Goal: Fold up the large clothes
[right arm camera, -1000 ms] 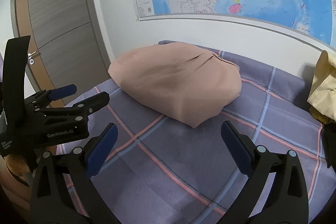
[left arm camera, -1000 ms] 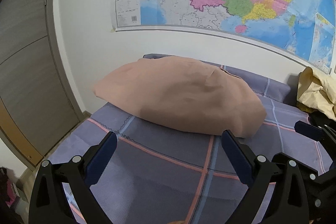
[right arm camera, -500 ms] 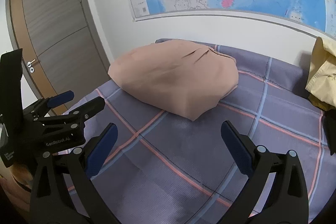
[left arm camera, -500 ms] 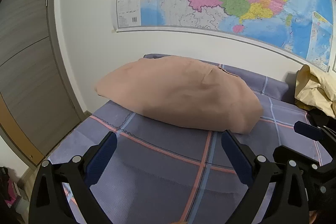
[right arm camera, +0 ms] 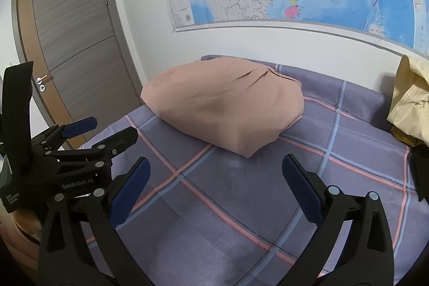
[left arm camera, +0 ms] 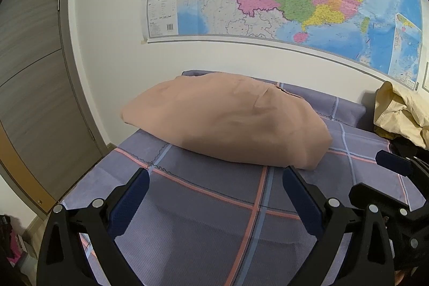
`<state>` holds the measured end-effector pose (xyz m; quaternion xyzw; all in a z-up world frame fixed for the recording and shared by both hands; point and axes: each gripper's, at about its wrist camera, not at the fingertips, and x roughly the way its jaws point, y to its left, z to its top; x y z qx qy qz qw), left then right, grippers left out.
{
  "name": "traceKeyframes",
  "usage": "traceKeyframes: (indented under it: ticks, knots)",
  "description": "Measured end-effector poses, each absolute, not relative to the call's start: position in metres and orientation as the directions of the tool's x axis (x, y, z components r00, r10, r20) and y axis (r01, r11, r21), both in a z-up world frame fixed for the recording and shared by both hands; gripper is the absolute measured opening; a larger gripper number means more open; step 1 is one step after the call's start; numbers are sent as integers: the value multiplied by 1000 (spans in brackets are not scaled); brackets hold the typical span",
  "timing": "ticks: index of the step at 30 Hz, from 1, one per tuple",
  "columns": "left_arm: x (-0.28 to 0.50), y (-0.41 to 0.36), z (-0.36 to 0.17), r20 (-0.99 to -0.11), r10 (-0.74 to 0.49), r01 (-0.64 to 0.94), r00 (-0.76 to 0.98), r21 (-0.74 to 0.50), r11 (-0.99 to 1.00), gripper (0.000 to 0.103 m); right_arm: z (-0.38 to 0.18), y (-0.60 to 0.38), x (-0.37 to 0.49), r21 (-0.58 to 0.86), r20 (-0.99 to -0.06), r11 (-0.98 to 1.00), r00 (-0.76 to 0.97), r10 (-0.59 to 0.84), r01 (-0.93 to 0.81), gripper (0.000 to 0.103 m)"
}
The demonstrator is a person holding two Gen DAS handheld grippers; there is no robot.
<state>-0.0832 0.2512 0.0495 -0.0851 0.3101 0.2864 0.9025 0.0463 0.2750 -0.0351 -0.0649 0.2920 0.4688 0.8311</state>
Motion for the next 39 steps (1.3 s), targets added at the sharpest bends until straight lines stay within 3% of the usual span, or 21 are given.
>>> traceKeyframes:
  ticks: [39]
  knots:
    - [-83, 248, 47, -604, 462, -557, 649, 36, 829, 96, -36, 278, 44, 170, -552, 551, 384, 740, -817, 97]
